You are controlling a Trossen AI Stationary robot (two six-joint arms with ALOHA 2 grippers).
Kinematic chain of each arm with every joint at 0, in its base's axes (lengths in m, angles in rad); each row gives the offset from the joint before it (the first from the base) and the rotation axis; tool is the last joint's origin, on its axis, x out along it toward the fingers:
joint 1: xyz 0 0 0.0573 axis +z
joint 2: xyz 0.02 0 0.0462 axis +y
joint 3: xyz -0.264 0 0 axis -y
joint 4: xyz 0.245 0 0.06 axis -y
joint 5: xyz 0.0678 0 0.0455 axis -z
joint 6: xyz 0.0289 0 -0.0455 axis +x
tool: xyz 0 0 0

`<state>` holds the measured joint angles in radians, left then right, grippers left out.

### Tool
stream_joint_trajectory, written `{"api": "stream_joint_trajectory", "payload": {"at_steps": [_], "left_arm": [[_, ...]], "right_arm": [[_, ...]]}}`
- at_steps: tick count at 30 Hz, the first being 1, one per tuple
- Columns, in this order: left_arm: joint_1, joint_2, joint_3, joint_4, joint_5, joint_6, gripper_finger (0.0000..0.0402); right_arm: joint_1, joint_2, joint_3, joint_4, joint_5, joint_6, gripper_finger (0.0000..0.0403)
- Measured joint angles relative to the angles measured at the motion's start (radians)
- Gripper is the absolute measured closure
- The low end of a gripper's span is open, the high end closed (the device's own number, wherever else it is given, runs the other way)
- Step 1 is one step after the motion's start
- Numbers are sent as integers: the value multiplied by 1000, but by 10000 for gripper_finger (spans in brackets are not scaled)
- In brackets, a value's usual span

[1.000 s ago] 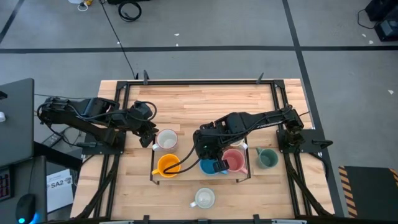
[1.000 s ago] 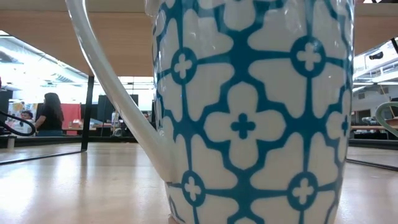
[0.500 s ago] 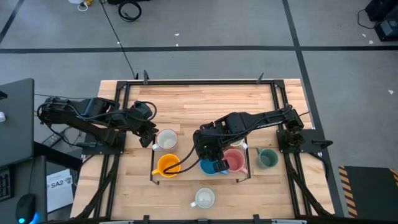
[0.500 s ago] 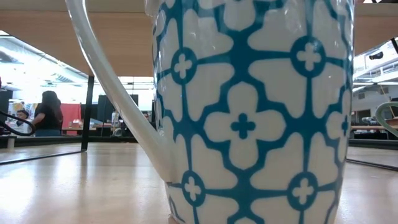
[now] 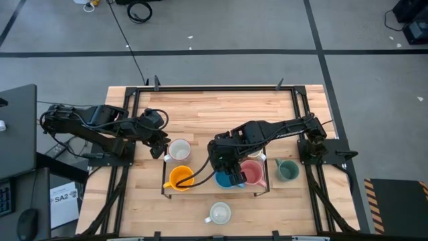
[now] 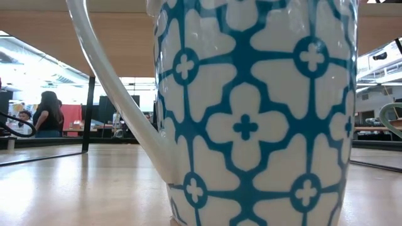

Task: Place coffee mugs
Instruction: Put the blue patterned mug on the shelf

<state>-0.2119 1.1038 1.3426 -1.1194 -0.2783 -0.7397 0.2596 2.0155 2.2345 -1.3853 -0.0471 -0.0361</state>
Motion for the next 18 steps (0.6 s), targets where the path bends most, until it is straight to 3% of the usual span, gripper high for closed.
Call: {"api": "stream_joint_trajectory", "payload": {"at_steps": [10, 18], "left_arm": [[0, 0, 0, 21, -1, 19, 271], [0, 0, 0, 269, 5, 185, 271]], "right_arm": [[18, -21, 116, -6, 3, -28, 235], [93, -112, 102, -52, 101, 32, 235]]}}
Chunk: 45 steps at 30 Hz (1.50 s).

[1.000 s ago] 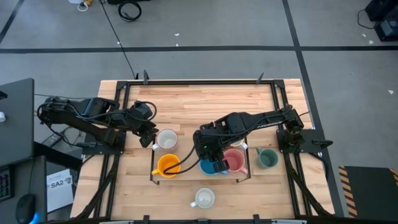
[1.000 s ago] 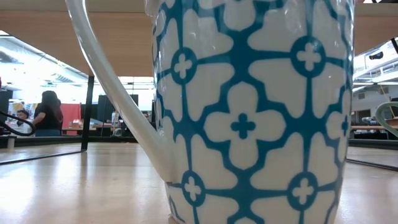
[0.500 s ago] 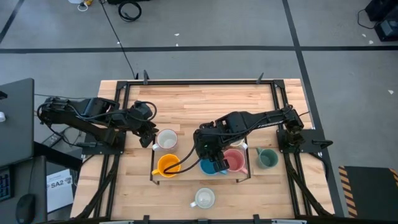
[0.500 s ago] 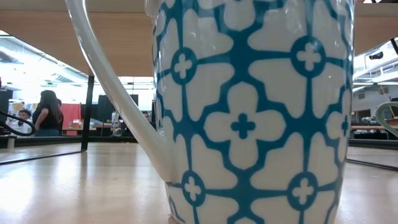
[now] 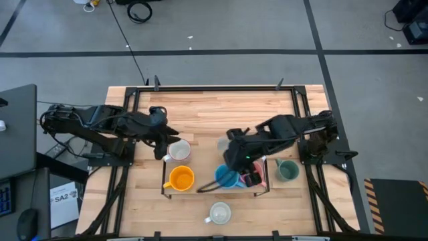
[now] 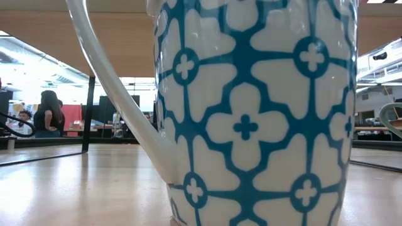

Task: Place coffee mugs
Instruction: Put the blue patterned mug on the shelf

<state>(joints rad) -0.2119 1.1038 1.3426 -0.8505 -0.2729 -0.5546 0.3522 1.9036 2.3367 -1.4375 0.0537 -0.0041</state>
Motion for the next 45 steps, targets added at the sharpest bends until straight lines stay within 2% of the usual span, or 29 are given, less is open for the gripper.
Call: {"api": "stream_joint_trajectory", "payload": {"at_steps": [6, 11, 15, 20, 25, 31, 37, 45], "left_arm": [[-32, 7, 0, 270, 65, 103, 271], [-131, 54, 1, 452, 68, 159, 271], [-221, 116, 1, 538, 68, 182, 271], [-330, 217, 1, 581, 68, 184, 271], [-412, 325, 0, 646, 67, 184, 271], [-473, 427, 0, 722, 64, 185, 271], [-521, 468, 0, 725, 60, 212, 271], [-555, 469, 0, 709, -67, 384, 271]], "right_arm": [[94, -50, 0, -39, 111, 14, 236], [162, -60, -1, -47, 137, 63, 235], [213, -61, -12, -42, 152, 124, 236], [296, -60, -55, -37, 270, 240, 235], [365, -59, -98, -24, 344, 351, 236], [402, -59, -118, 30, 354, 412, 236], [406, -59, -119, 61, 352, 403, 237], [406, -59, -119, 61, 367, 402, 237]]}}
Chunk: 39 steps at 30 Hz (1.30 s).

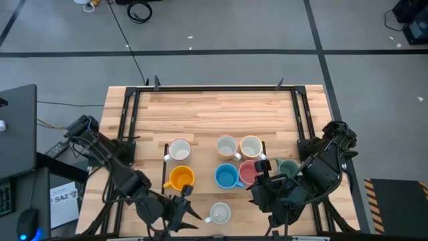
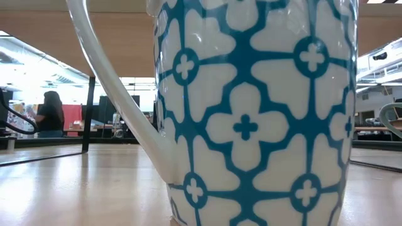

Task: Place coffee mugs
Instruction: Put the blue patterned mug on the shelf

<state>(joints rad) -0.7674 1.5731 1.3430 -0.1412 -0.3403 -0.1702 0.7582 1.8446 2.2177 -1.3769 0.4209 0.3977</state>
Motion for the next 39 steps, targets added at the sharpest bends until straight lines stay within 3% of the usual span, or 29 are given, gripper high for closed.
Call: {"api": "stream_joint_trajectory", "payload": {"at_steps": [9, 13, 22, 33, 39], "left_arm": [[0, 72, 0, -7, -39, 37, 271], [-23, 107, 0, -2, -90, -90, 271], [-97, 129, 0, -15, -82, -316, 271], [-41, 184, 0, -2, -51, -143, 271], [-39, 215, 0, -16, -48, -127, 271]], "right_arm": [[0, 0, 0, 81, -1, 3, 237], [0, 0, 0, 119, -3, -6, 237], [1, 0, 0, 120, -25, -8, 237], [1, 1, 0, 130, -25, 35, 237], [1, 1, 0, 144, -25, 70, 237]]}}
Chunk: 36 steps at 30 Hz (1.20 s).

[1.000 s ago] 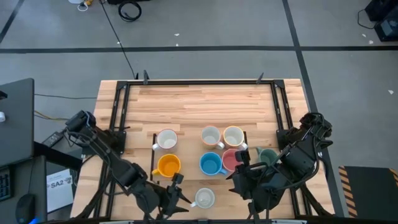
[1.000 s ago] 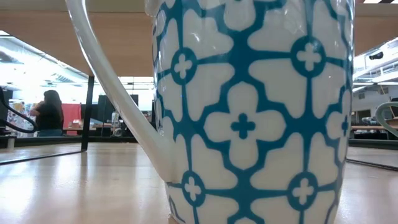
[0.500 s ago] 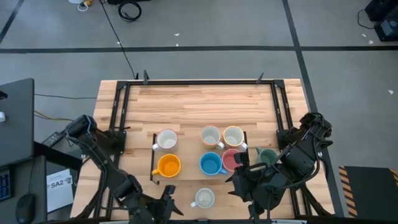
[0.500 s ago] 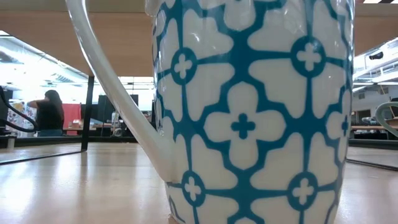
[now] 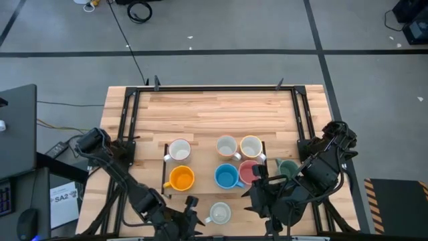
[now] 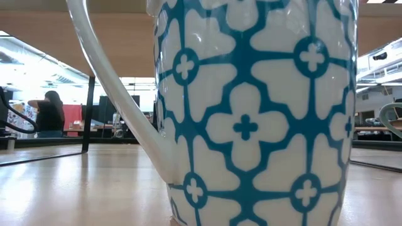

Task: Place coffee mugs
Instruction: Put the blue patterned mug on the shelf

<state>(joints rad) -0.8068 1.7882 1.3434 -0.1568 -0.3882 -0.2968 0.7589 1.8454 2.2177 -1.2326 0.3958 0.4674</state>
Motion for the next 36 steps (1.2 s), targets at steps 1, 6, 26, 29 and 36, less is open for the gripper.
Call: {"api": "stream_joint_trajectory", "payload": {"at_steps": [1, 6, 26, 29, 36], "left_arm": [[-4, 0, 0, -2, 0, -6, 271], [-21, 0, 0, -19, 0, -33, 271], [-25, 0, 0, -80, 0, -190, 271], [-25, 0, 0, -79, -4, -191, 271], [-25, 0, 0, -80, -31, -316, 271]], "right_arm": [[0, 0, 0, 2, 0, 1, 237], [0, 0, 0, 6, 0, 1, 237], [0, 0, 0, 8, -2, 1, 237], [0, 0, 0, 16, -4, 1, 236], [0, 0, 0, 36, -5, 1, 236]]}}
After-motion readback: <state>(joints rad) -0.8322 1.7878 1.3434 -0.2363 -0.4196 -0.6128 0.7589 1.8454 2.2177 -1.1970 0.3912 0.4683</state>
